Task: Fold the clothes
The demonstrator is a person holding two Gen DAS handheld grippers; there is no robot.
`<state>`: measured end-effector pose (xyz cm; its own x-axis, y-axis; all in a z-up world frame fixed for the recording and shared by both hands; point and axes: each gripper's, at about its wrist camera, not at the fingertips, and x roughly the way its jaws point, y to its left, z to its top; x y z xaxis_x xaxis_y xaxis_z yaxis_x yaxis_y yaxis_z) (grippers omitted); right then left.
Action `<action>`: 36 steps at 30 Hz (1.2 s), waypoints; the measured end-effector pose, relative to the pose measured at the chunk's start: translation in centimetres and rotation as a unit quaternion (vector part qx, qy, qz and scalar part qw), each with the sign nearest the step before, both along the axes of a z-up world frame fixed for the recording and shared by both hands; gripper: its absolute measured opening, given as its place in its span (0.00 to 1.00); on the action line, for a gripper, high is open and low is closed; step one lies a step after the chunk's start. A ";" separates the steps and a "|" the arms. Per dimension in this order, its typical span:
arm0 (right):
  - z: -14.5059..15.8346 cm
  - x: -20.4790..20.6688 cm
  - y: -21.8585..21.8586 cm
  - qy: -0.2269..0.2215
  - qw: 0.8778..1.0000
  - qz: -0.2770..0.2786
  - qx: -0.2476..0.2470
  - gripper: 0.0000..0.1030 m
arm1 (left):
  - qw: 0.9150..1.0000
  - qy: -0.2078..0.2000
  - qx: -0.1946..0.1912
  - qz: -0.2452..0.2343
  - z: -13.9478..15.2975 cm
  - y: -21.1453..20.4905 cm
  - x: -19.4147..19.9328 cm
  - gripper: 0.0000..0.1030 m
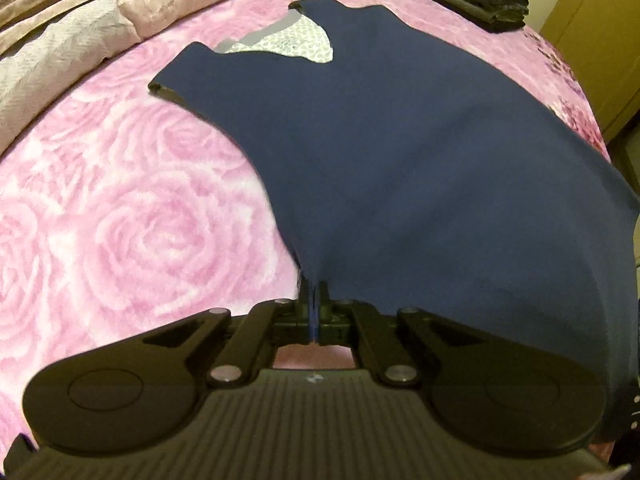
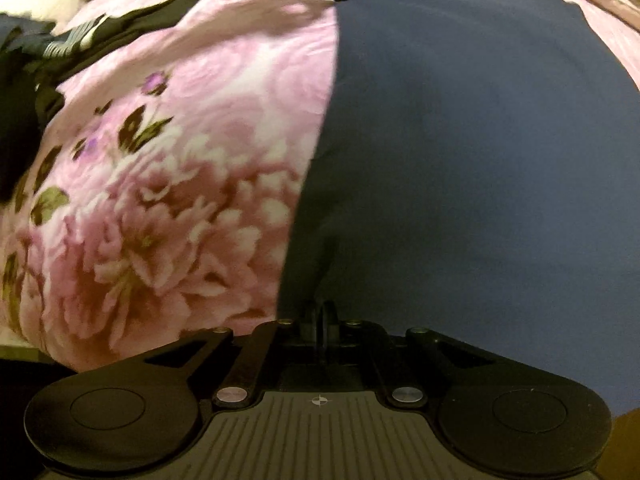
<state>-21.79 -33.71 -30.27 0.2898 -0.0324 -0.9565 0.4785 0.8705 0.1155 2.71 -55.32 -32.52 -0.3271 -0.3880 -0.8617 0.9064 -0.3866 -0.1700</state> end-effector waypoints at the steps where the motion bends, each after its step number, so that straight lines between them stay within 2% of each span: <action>1: 0.3 -0.2 -0.3 0.004 1.000 -0.003 0.000 0.00 | 1.000 0.001 -0.002 0.008 0.3 -0.3 0.2 0.00; 2: 0.6 -0.3 -0.6 0.010 1.000 -0.008 0.000 0.00 | 1.000 0.001 -0.005 0.020 0.7 -0.5 0.4 0.00; 3: 1.0 -0.5 -0.9 0.013 1.000 -0.015 0.003 0.08 | 1.000 0.002 -0.006 0.031 1.1 -0.7 0.8 0.00; 4: 1.4 -0.8 -1.3 0.016 1.000 -0.023 0.006 0.38 | 0.999 0.003 -0.006 0.042 1.4 -0.8 1.3 0.00; 6: 2.5 -1.5 -2.3 0.016 0.999 -0.038 0.000 0.68 | 0.998 0.005 -0.004 0.060 2.4 -0.9 2.4 0.00; 10: 4.7 -2.3 -5.6 0.006 0.998 -0.060 -0.006 0.68 | 0.996 0.013 -0.009 0.090 4.6 -0.6 3.9 0.02; 13: 6.2 -2.3 -9.4 -0.008 0.997 -0.074 -0.017 0.68 | 0.993 0.024 -0.014 0.111 6.1 -0.5 3.9 0.12; 15: 7.3 -2.3 -12.4 -0.018 0.997 -0.073 -0.032 0.68 | 0.993 0.028 -0.014 0.116 6.8 -0.7 2.9 0.13; 21: 9.3 -4.9 -24.4 -0.055 0.993 -0.083 -0.072 0.68 | 0.994 0.016 -0.029 0.101 8.5 -2.5 -3.8 0.17; 23: 8.8 -6.7 -29.0 -0.068 0.991 -0.101 -0.059 0.68 | 0.995 0.009 -0.033 0.091 8.7 -3.8 -6.8 0.18; 25: 8.2 -8.9 -33.2 -0.077 0.988 -0.129 -0.026 0.68 | 0.996 0.010 -0.031 0.086 8.5 -5.6 -9.8 0.23; 29: 7.2 -14.0 -38.9 -0.098 0.979 -0.177 0.037 0.68 | 0.999 -0.014 -0.017 0.027 7.0 -12.3 -17.9 0.25; 31: 6.6 -16.2 -40.1 -0.099 0.976 -0.185 0.065 0.68 | 0.999 -0.026 -0.021 -0.015 6.6 -15.9 -21.7 0.27; 33: 5.7 -18.1 -40.5 -0.098 0.973 -0.188 0.096 0.67 | 0.995 -0.048 -0.034 -0.080 6.4 -19.8 -25.9 0.35; 36: 4.5 -19.9 -39.7 -0.103 0.970 -0.170 0.143 0.67 | 0.981 -0.077 -0.041 -0.173 5.7 -24.8 -30.8 0.45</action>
<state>-41.66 -73.39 -25.80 0.4944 0.0978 -0.8637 0.6740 0.5843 0.4520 -28.14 -80.14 -26.80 -0.3189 -0.3471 -0.8820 0.7316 -0.6817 0.0038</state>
